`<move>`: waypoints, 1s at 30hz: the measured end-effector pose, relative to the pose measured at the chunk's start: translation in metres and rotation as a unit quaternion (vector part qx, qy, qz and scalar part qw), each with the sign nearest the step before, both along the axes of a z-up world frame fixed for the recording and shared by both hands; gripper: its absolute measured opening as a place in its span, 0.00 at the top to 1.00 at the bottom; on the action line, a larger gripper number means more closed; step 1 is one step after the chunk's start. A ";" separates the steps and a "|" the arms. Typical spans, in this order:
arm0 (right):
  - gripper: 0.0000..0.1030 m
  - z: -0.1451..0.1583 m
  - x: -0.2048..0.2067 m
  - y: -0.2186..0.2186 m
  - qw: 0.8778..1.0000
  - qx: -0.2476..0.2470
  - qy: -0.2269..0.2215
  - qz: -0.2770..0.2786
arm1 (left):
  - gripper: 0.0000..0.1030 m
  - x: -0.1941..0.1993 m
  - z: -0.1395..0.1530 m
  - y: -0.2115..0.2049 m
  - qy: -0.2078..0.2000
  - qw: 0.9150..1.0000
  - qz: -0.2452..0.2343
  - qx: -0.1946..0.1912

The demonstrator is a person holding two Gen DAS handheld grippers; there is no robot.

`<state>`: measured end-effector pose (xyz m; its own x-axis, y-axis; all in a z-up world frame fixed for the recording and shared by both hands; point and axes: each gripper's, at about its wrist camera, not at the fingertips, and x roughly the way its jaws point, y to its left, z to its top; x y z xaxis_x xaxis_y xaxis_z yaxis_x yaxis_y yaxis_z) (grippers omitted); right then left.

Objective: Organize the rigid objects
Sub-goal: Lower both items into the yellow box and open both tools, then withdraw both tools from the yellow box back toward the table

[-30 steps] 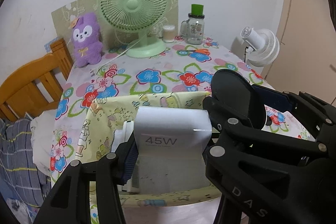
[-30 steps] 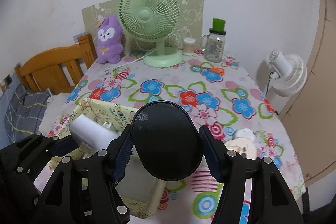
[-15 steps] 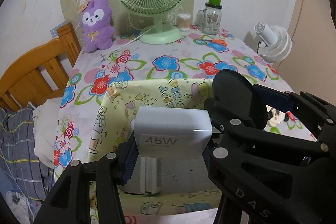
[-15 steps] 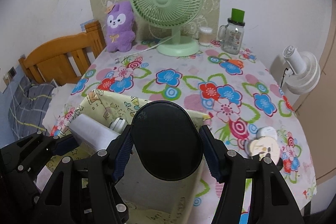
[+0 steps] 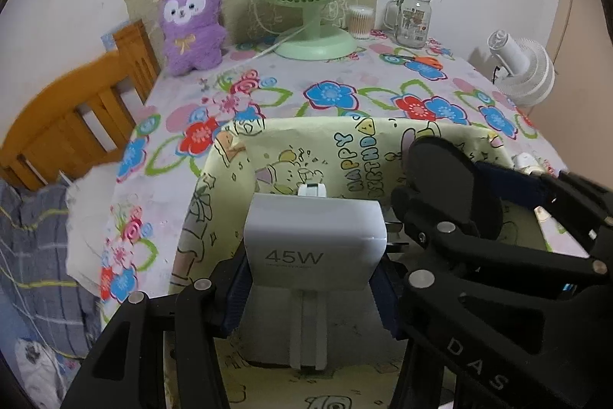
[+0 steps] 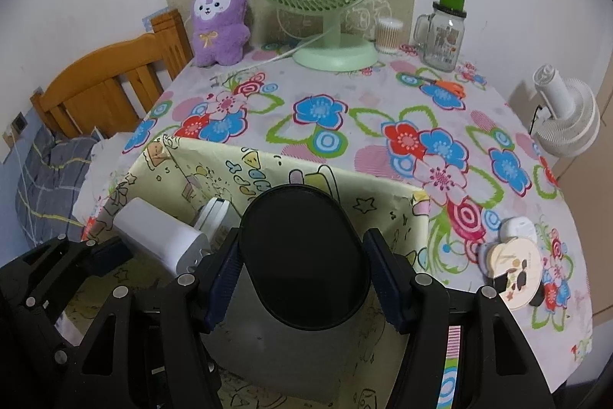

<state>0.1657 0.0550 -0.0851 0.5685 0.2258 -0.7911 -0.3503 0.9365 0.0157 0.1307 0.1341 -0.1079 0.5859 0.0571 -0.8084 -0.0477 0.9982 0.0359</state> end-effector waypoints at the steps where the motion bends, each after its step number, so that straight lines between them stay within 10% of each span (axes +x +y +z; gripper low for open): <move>1: 0.36 0.000 0.000 0.001 1.000 -0.001 0.001 0.001 | 0.44 0.001 -0.001 -0.001 0.000 1.000 0.000 0.003; 6: 0.35 -0.002 0.003 0.003 1.000 -0.005 0.009 0.001 | 0.42 0.003 -0.002 0.000 -0.001 1.000 0.001 0.007; 12: 0.23 0.001 0.002 0.002 1.000 0.004 0.015 0.004 | 0.18 0.000 0.003 0.000 -0.006 1.000 -0.005 -0.011; 30: 0.18 0.027 -0.023 -0.015 1.000 0.013 -0.015 -0.006 | 0.08 -0.026 0.029 -0.020 -0.038 0.999 -0.008 -0.007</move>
